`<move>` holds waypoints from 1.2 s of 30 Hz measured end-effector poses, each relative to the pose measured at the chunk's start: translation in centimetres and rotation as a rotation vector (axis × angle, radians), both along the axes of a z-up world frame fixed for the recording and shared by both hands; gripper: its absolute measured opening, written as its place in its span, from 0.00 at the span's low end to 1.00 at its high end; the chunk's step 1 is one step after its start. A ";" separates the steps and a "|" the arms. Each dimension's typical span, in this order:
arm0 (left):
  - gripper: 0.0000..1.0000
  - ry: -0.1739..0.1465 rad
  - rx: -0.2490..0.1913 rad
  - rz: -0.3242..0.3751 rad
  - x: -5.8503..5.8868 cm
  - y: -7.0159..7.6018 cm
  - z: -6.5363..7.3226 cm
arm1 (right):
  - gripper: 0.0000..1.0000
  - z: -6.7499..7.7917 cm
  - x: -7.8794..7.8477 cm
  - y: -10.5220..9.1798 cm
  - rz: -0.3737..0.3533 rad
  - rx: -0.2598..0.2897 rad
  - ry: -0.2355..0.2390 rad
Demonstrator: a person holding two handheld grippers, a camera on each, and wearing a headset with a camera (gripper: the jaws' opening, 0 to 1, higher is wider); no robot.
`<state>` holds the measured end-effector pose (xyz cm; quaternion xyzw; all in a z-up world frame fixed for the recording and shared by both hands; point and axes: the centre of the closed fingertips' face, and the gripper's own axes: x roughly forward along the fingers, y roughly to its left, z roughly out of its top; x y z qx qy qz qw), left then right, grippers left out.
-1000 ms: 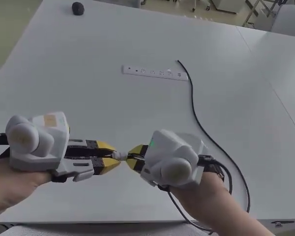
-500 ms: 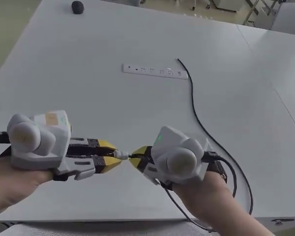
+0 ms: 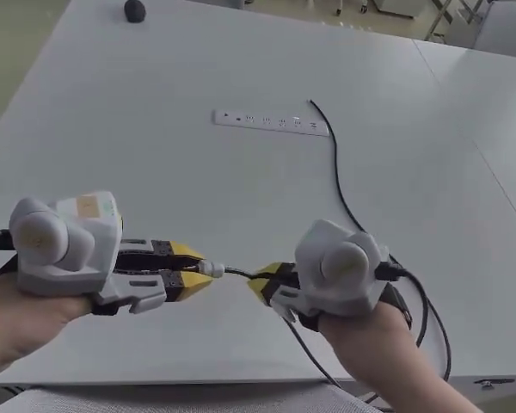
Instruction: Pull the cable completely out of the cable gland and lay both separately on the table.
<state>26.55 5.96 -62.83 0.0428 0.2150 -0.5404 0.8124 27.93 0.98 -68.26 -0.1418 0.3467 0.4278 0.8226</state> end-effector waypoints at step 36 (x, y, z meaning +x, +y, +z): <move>0.15 0.007 0.005 -0.016 0.5 -0.3 0.0 | 0.30 1.9 1.1 0.3 0.030 -0.008 -0.125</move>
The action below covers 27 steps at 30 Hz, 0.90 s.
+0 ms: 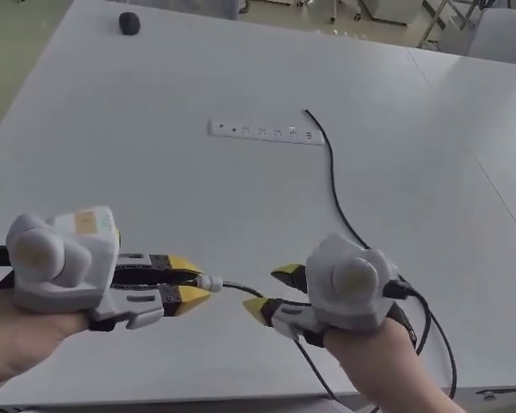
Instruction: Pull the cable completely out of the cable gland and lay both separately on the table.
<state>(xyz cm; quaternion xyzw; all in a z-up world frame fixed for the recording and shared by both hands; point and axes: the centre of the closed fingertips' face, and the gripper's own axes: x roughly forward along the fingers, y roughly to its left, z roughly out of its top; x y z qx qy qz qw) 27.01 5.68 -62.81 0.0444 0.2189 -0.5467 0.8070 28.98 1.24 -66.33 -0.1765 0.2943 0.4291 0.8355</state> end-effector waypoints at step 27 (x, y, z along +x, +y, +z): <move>0.15 0.010 -0.011 0.012 0.3 0.3 -0.2 | 0.00 0.9 -0.9 4.3 0.279 -0.168 -0.133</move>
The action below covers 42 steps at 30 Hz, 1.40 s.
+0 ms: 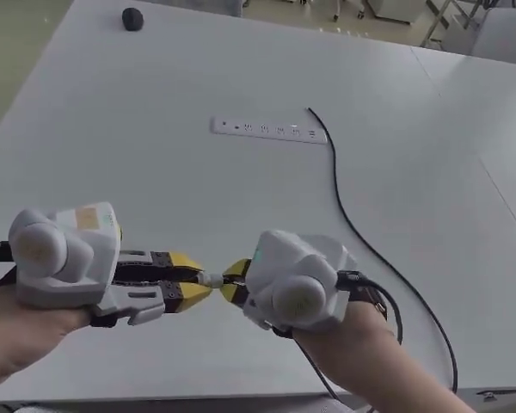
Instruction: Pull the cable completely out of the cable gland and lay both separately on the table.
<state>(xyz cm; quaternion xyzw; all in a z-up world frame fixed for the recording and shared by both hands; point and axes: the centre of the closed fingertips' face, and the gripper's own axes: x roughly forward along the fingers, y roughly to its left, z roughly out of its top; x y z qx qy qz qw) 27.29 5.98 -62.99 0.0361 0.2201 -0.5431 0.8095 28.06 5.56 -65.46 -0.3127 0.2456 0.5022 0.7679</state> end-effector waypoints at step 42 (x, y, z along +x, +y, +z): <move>0.15 -0.006 -0.002 0.010 1.5 1.1 0.2 | 0.00 -5.1 1.6 -4.0 -0.426 0.182 0.409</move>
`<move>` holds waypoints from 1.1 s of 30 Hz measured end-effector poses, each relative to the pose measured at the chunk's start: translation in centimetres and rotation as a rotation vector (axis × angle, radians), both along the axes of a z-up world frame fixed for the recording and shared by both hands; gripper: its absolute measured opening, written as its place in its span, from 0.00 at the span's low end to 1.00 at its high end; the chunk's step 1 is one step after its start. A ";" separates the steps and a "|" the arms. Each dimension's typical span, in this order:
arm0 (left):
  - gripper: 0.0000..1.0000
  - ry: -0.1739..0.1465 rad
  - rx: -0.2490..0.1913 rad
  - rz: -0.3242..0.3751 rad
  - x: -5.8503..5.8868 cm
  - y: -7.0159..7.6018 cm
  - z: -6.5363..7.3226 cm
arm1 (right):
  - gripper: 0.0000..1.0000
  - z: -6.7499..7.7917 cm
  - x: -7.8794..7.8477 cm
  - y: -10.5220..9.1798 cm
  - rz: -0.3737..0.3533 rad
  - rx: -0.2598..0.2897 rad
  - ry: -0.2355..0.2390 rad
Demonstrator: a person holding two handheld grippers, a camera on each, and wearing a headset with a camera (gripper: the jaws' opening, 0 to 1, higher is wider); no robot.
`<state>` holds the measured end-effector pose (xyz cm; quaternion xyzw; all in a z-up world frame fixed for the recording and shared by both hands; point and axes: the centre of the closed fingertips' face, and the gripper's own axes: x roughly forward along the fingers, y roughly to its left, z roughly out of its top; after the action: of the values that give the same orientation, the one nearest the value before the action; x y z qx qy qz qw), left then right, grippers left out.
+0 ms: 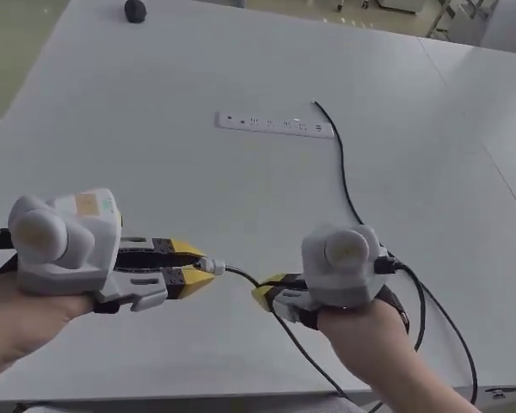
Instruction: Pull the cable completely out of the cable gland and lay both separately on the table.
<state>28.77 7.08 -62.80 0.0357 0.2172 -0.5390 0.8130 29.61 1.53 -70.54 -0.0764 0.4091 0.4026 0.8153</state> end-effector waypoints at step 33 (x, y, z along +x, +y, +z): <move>0.15 0.006 0.011 -0.009 0.1 0.0 -0.2 | 0.17 4.2 -0.6 4.6 0.394 -0.180 -0.391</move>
<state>28.87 7.06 -63.00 0.0398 0.2224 -0.5416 0.8097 29.04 6.13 -66.31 -0.3025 0.2558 0.4928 0.7747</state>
